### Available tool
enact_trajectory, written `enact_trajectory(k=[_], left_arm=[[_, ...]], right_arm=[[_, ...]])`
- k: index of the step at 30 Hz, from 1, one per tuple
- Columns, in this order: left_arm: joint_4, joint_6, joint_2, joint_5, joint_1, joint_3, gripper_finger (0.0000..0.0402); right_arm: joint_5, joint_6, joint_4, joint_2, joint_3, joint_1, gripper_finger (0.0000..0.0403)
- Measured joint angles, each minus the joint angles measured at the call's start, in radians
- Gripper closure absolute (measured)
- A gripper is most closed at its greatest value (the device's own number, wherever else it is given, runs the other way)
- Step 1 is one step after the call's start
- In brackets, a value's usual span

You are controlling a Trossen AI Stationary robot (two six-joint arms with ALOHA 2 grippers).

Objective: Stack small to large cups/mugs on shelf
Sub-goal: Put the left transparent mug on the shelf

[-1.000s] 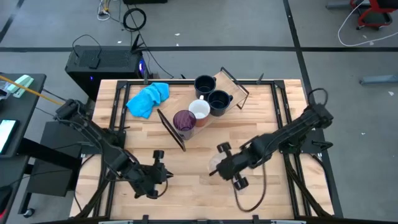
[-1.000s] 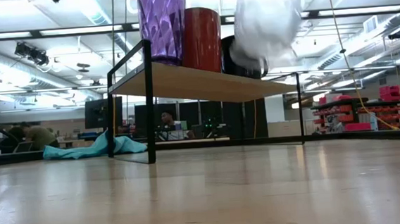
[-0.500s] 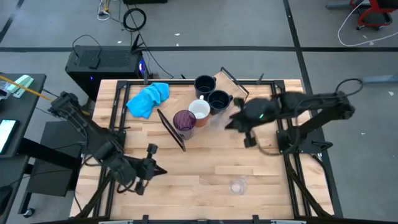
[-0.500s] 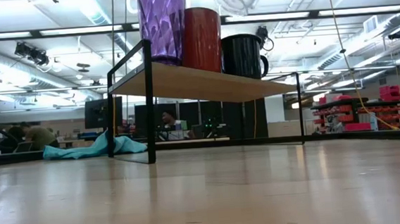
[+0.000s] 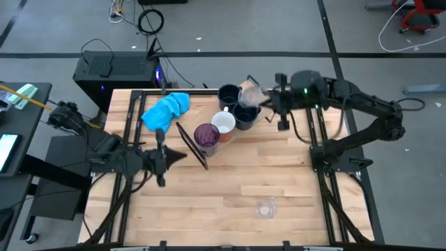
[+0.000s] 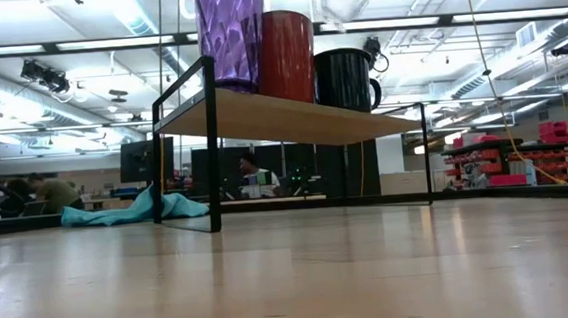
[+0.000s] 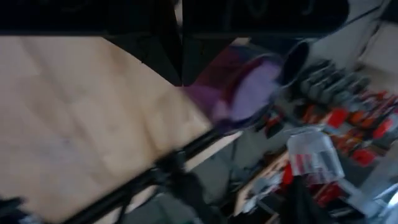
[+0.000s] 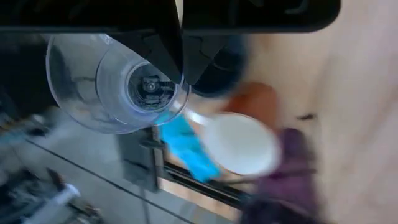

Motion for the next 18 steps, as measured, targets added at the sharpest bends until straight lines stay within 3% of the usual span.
enact_trajectory(k=[6,18], left_arm=[[0.003,0.011,-0.018,-0.001,0.112,0.000,0.0375],[0.003,0.026,-0.018,-0.001,0.261,0.000,0.0389]], right_arm=[[-0.010,-0.103,-0.006,0.076,0.046,-0.195,0.0400],[-0.249,-0.243,-0.075,0.317,0.178,-0.477,0.0400]])
